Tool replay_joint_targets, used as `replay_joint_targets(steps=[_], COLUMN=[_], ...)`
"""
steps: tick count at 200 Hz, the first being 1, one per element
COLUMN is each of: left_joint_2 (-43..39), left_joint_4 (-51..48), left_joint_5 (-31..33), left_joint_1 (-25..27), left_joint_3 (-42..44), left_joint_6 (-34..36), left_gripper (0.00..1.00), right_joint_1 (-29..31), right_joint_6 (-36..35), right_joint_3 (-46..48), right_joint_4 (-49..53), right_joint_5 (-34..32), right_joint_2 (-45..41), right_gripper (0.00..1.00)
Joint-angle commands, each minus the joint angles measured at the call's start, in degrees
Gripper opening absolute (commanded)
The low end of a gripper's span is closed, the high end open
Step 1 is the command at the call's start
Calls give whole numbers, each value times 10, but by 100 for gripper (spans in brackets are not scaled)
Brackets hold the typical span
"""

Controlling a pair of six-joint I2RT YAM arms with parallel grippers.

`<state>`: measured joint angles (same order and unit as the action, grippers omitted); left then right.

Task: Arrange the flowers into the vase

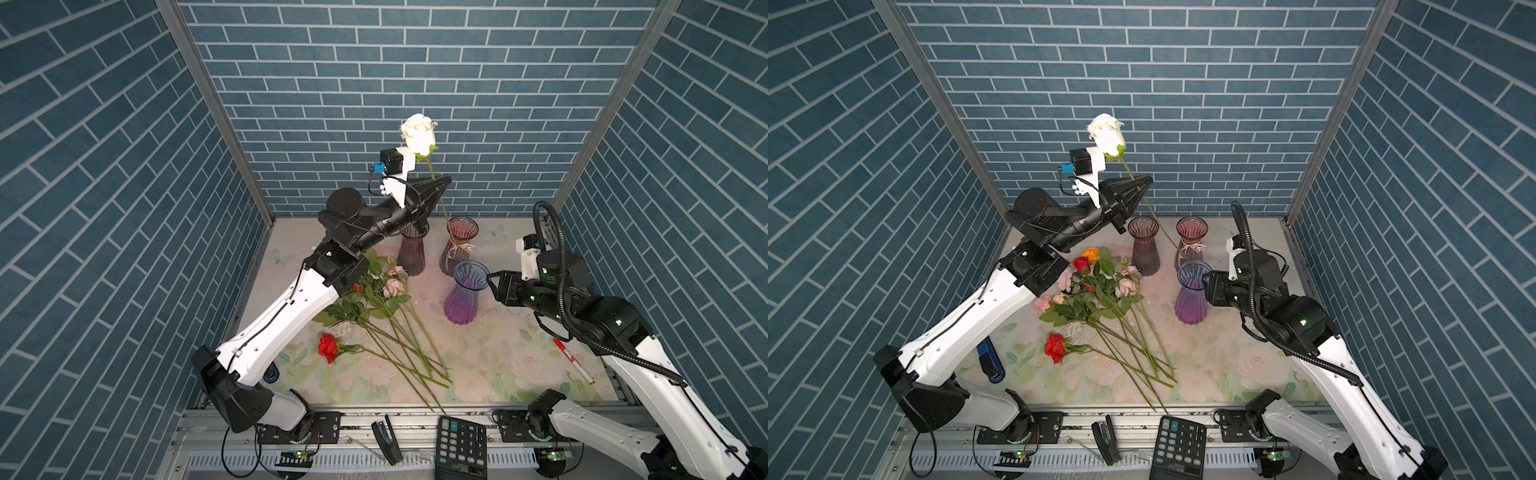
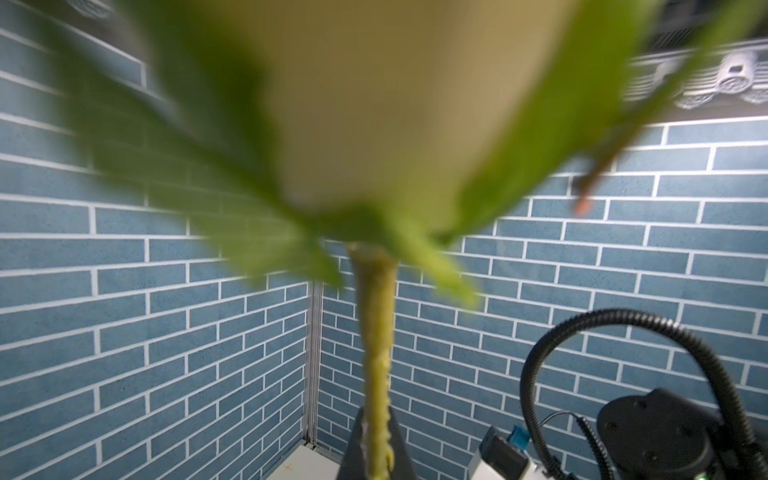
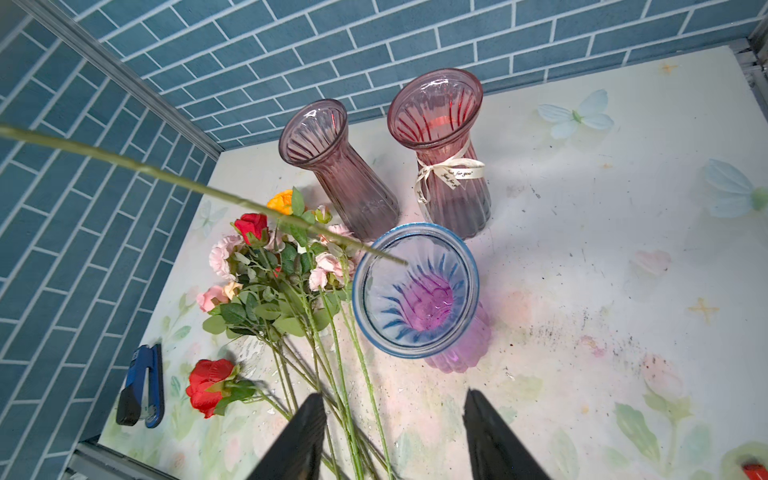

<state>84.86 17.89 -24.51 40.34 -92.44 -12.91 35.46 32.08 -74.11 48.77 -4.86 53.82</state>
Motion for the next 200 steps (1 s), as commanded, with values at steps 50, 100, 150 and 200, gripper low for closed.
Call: replay_joint_targets(steps=[50,100,150,200], left_joint_2=[47,-37,-326,-415], left_joint_4=[-63,-267,-257,-245], left_joint_5=[3,-22,79,209], left_joint_1=[53,32,29,28], left_joint_3=[24,80,408,584], left_joint_6=[99,31,-54,-148], left_gripper=[12,100,100,100], right_joint_1=[-23,-23,-24,-23], right_joint_6=[-28,1,9,110], right_joint_3=[9,86,123,238], right_joint_4=[24,-6,-13,-59], right_joint_5=[55,61,62,-44], right_joint_2=[-50,-84,-89,-143], right_gripper=[56,56,56,56])
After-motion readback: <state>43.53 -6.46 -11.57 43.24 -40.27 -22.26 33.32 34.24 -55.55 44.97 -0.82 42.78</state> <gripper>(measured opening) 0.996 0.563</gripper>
